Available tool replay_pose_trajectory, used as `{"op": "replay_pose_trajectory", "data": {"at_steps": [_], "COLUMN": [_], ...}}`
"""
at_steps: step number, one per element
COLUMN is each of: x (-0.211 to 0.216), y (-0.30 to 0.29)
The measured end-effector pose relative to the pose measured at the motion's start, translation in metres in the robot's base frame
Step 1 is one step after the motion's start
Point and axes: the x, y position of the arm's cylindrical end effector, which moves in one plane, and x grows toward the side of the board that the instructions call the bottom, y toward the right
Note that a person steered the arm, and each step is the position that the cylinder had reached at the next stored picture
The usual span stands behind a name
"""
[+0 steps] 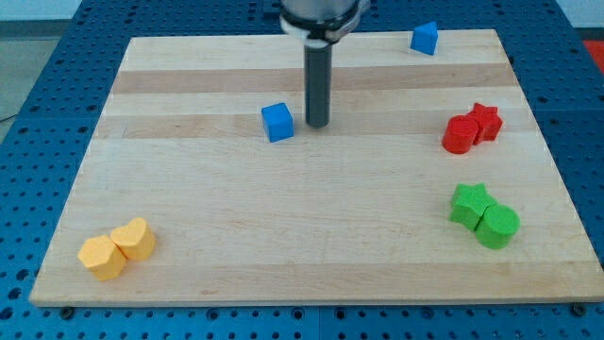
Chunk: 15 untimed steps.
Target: Move the blue cube to the blue bottom of the triangle
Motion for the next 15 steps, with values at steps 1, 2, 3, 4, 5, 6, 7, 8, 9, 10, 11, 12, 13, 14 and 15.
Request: {"op": "replay_pose_trajectory", "data": {"at_steps": [1, 2, 3, 4, 5, 6, 7, 8, 9, 10, 11, 12, 13, 14, 15], "x": [0.038, 0.029, -0.012, -0.04, -0.066, -0.058, -0.013, 0.014, 0.002, -0.045, -0.071, -0.045, -0.01, 0.001, -0.01], "y": [-0.053, -0.119, -0.099, -0.019, 0.015, -0.035, -0.05, -0.024, 0.029, 0.075, 0.082, 0.065, 0.041, 0.008, -0.01]}}
